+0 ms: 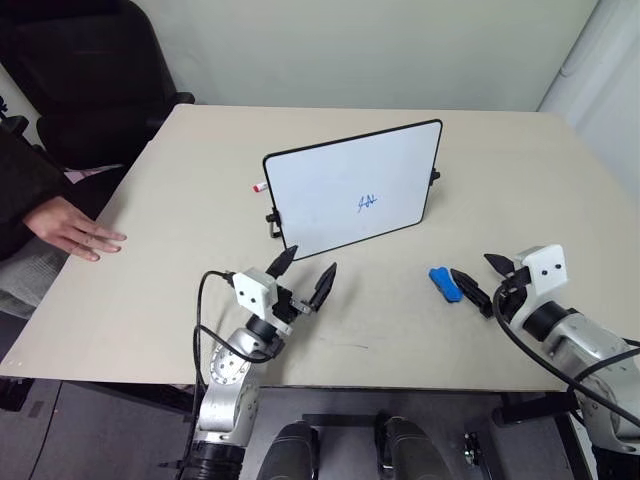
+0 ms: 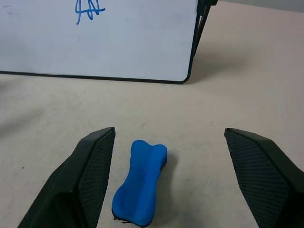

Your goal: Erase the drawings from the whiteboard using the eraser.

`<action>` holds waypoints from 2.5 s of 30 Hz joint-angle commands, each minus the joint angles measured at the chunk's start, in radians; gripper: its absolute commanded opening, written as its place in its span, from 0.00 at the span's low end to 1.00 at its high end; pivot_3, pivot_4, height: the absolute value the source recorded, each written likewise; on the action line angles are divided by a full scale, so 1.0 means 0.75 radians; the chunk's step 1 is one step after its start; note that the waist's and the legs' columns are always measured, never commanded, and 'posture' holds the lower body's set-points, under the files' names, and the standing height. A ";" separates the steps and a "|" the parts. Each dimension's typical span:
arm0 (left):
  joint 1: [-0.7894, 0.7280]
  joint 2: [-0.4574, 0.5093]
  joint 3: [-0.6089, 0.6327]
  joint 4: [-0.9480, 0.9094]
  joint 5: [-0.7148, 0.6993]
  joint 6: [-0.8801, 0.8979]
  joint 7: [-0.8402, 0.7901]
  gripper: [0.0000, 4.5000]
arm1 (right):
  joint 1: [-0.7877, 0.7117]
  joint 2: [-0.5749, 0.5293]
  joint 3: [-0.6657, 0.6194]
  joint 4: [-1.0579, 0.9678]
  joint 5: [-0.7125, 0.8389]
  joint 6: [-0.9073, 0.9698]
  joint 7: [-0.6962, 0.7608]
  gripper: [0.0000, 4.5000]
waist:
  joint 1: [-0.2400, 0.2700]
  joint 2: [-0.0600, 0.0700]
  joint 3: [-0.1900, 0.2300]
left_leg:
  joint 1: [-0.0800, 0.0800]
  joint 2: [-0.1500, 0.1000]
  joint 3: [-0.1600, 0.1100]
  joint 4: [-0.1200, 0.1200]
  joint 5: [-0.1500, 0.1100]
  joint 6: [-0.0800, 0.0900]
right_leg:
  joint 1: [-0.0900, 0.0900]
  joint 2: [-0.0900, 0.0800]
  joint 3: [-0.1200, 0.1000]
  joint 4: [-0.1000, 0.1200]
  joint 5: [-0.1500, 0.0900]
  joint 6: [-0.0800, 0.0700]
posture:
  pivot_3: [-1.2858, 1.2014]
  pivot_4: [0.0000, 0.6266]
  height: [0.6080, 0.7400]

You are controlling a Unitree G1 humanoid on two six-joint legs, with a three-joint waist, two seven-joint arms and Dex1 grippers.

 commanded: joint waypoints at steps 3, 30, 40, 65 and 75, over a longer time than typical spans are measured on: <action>0.005 0.010 0.008 -0.054 -0.024 -0.016 -0.021 1.00 | 0.010 -0.005 -0.016 -0.070 0.020 0.001 0.000 0.86 | 0.000 0.000 0.000 | 0.000 0.000 0.000 0.000 0.000 0.000 | 0.000 0.000 0.000 0.000 0.000 0.000 | 0.52 0.24 1.00; 0.006 -0.006 0.039 -0.006 -0.019 -0.027 0.004 1.00 | -0.753 -0.268 0.370 0.289 0.152 1.089 -0.012 0.86 | 0.001 -0.001 0.000 | 0.000 -0.002 0.002 0.001 0.000 0.002 | -0.003 0.002 0.001 0.010 -0.007 0.001 | 0.52 0.24 1.00; 0.053 -0.038 0.035 -0.050 0.003 -0.062 0.045 1.00 | -0.907 -0.295 0.525 0.471 0.108 1.098 0.072 0.86 | 0.000 0.000 0.000 | 0.000 -0.002 0.002 0.001 0.000 0.003 | -0.004 0.002 0.001 0.011 -0.007 0.000 | 0.52 0.24 1.00; 0.139 -0.049 0.017 -0.130 -0.014 -0.038 0.060 1.00 | -0.885 -0.272 0.472 0.288 0.185 0.957 0.301 0.05 | -0.001 0.000 0.001 | 0.000 -0.001 0.002 0.000 0.000 0.003 | -0.004 0.003 0.001 0.011 -0.008 -0.001 | 0.52 0.24 1.00; 0.101 -0.005 0.062 -0.110 -0.052 -0.018 0.044 1.00 | -0.948 0.295 0.361 0.451 -0.045 0.574 -0.179 0.05 | -0.007 -0.002 0.000 | 0.003 0.004 -0.001 0.002 0.000 0.002 | -0.007 0.019 0.015 0.013 -0.004 -0.012 | 0.52 0.24 1.00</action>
